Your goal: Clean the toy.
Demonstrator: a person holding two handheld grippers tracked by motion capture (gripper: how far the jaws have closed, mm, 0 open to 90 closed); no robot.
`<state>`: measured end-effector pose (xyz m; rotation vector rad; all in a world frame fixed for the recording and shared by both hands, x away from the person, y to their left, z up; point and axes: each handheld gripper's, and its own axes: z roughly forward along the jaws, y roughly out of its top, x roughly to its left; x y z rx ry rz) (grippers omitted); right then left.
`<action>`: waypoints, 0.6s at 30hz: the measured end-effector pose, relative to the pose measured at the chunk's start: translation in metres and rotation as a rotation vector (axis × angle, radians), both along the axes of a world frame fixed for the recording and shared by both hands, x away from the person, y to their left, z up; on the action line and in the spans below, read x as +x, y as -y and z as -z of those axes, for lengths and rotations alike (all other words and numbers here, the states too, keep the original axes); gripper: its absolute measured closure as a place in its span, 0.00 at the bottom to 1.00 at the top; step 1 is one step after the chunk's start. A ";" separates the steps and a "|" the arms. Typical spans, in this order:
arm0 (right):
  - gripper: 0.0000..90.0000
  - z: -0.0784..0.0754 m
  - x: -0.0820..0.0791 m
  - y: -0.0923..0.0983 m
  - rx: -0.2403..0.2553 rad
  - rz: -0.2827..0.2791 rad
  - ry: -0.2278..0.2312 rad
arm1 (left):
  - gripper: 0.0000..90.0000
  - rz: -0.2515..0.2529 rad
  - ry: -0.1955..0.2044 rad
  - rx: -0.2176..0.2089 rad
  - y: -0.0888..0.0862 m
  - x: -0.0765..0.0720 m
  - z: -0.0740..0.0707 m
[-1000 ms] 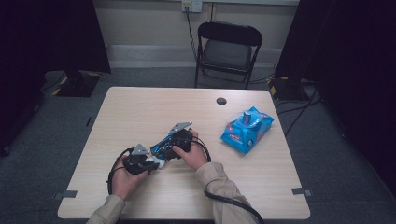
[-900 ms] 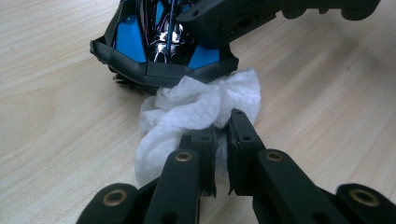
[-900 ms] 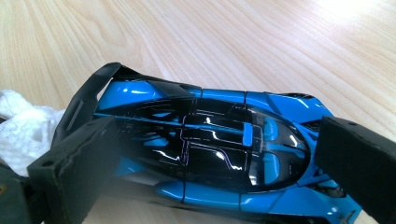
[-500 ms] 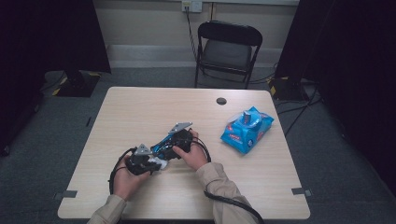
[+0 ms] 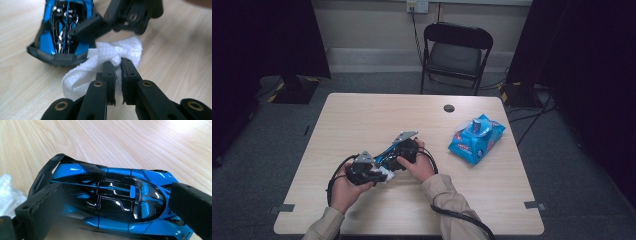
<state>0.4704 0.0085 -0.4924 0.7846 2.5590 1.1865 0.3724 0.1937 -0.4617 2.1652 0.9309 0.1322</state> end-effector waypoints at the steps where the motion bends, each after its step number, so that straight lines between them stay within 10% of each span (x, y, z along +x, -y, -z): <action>1: 0.00 0.000 0.000 0.000 -0.001 0.000 0.000 | 0.92 -0.002 0.008 -0.012 -0.001 0.000 -0.003; 18: 0.00 -0.001 0.001 -0.001 -0.009 0.001 -0.008 | 0.92 -0.112 0.096 -0.101 -0.031 0.024 -0.027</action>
